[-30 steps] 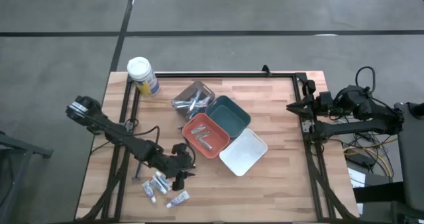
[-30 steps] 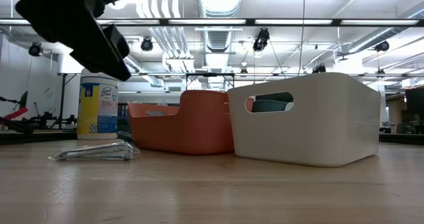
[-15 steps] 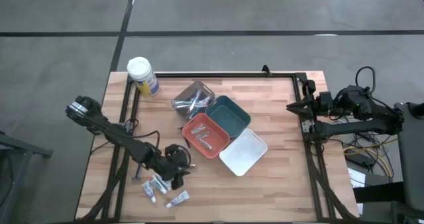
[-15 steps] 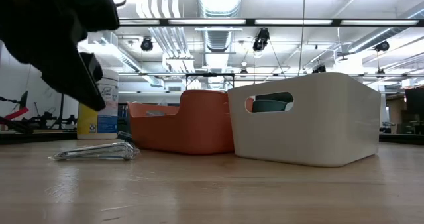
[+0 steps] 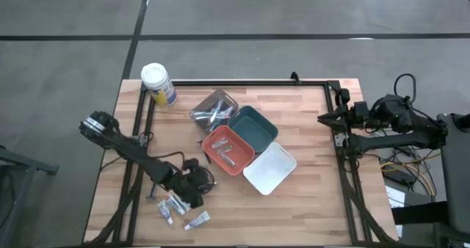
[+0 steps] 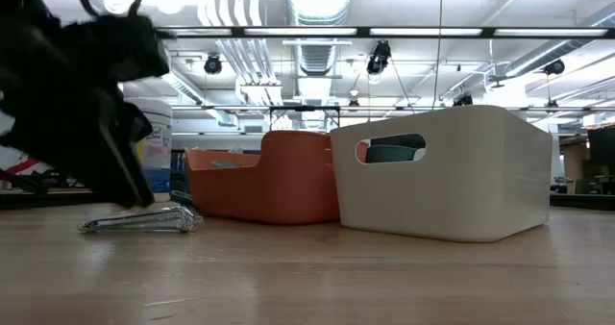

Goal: Pick & Place Travel size toiletries
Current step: Put the nail cutter into the orange bin

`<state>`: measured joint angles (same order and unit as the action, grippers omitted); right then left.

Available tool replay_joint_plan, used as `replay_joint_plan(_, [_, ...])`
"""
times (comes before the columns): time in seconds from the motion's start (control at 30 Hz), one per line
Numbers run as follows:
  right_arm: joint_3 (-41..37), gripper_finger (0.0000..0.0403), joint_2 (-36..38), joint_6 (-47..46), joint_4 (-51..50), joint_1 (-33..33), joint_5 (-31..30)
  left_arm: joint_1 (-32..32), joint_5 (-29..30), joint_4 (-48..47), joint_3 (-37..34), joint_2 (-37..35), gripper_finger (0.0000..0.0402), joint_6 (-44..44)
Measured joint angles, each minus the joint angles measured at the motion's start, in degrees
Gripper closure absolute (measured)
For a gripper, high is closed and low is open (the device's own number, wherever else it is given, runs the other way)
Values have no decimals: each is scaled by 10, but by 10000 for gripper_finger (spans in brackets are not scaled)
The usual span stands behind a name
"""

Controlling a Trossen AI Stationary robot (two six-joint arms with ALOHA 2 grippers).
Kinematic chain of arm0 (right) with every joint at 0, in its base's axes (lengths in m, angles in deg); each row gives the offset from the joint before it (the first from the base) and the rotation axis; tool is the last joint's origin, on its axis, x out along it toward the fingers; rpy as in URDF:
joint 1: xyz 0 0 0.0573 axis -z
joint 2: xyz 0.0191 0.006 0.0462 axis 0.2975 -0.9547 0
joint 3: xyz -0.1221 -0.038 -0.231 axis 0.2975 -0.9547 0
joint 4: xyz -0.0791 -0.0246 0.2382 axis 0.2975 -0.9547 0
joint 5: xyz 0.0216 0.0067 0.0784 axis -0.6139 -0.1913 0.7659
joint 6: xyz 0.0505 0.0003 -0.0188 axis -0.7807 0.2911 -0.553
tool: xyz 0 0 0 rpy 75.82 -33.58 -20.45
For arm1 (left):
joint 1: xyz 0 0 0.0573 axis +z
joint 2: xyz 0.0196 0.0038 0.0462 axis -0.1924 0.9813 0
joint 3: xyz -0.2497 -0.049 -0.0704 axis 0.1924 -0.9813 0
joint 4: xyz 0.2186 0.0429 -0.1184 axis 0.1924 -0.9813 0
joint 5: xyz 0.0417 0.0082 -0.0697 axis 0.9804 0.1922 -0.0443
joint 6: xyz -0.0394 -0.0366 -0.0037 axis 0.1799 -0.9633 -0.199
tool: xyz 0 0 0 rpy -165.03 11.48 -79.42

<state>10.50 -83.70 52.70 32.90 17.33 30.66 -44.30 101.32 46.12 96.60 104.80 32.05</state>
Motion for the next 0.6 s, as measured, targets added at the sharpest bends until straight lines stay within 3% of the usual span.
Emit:
replay_joint_plan(0.4, [0, 369, 0, 0, 0, 0, 0, -1, 15, 6, 2, 56, 259, 13])
replay_joint_plan(0.6, [0, 369, 0, 0, 0, 0, 0, 0, 18, 6, 2, 49, 293, 13])
